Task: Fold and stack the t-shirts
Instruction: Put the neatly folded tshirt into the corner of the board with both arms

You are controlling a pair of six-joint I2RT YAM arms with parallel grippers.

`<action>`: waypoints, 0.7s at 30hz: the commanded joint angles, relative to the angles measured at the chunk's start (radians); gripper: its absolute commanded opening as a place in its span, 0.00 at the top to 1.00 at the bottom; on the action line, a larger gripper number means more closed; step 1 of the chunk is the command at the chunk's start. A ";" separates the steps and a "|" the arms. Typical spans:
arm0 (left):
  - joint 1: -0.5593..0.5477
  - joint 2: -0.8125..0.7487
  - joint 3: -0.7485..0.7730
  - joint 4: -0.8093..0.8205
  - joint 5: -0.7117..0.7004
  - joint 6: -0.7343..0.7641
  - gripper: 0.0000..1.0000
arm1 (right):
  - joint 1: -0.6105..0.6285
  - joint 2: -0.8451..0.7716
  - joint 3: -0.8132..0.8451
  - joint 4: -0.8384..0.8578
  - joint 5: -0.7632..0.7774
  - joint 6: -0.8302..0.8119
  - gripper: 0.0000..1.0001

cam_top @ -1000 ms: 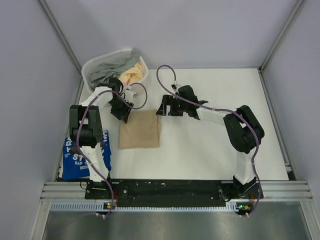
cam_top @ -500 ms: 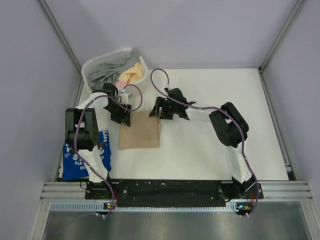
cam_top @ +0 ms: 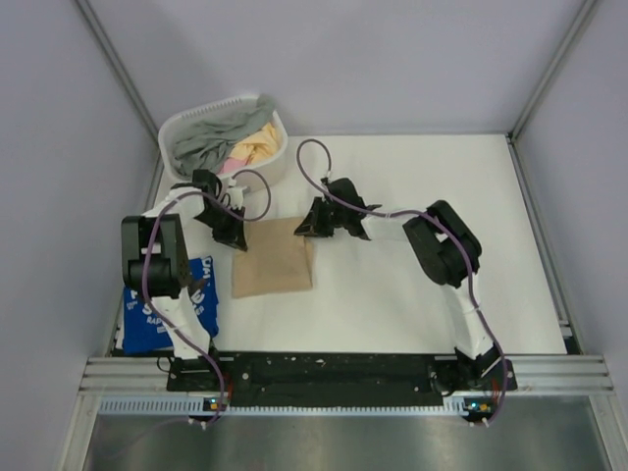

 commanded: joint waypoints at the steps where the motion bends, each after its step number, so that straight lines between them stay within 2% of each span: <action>1: 0.013 -0.143 -0.063 0.037 -0.009 0.030 1.00 | 0.015 -0.064 -0.035 0.116 -0.049 0.041 1.00; 10: 0.018 -0.339 -0.200 0.017 -0.065 0.082 1.00 | 0.075 -0.173 -0.128 0.174 -0.051 0.065 1.00; 21: 0.033 -0.536 -0.292 -0.035 -0.130 0.123 1.00 | 0.106 -0.212 -0.201 0.259 -0.038 0.113 1.00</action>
